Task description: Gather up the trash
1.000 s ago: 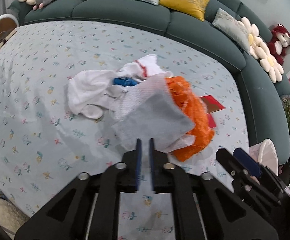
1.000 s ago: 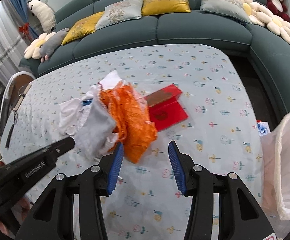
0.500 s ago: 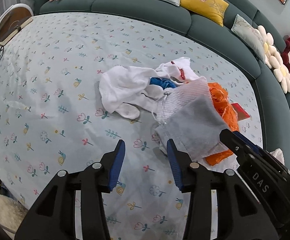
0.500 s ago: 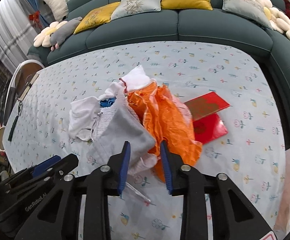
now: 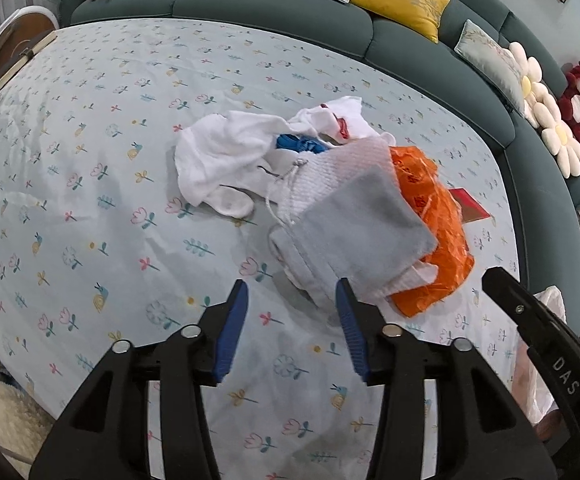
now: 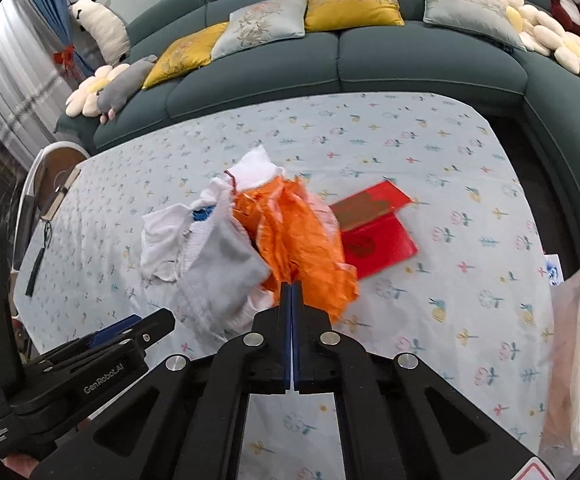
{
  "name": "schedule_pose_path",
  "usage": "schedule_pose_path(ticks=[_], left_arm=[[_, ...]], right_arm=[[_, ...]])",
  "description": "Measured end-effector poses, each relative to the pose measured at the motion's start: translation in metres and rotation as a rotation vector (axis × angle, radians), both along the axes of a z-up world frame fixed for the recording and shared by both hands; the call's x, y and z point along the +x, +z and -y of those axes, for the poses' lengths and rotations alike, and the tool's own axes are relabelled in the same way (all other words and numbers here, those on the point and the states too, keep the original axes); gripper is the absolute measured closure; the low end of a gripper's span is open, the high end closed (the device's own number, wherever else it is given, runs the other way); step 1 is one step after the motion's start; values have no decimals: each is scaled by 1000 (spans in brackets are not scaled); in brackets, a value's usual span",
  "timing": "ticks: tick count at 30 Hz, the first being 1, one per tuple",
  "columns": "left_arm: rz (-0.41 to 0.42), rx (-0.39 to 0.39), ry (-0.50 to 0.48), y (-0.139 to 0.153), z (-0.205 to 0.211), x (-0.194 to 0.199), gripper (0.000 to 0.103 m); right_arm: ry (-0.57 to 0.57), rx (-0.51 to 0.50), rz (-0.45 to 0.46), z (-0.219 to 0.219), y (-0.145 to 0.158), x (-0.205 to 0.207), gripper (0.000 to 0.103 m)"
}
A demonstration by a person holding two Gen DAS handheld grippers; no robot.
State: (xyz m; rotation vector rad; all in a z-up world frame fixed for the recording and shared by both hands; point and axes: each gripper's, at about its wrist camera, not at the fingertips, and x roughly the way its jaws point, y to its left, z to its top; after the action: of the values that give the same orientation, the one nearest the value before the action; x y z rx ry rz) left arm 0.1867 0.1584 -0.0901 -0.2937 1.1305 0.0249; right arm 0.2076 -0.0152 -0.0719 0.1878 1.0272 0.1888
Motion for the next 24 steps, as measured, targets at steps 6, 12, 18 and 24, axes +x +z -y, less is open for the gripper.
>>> schedule_pose_path(ticks=[6,12,18,24], left_arm=[[11,12,18,3,-6,-3,51],[5,19,47,-2,-28,0,51],[-8,24,60,-9,-39,5,51],[-11,9,43,-11,-26,8,50]], right_arm=[[28,11,-10,-13,-3,6,82],[62,-8,-30,-38,-17,23,76],[77,-5,-58,-47,-33,31,102],[33,-5,7,-20,-11,9,102]])
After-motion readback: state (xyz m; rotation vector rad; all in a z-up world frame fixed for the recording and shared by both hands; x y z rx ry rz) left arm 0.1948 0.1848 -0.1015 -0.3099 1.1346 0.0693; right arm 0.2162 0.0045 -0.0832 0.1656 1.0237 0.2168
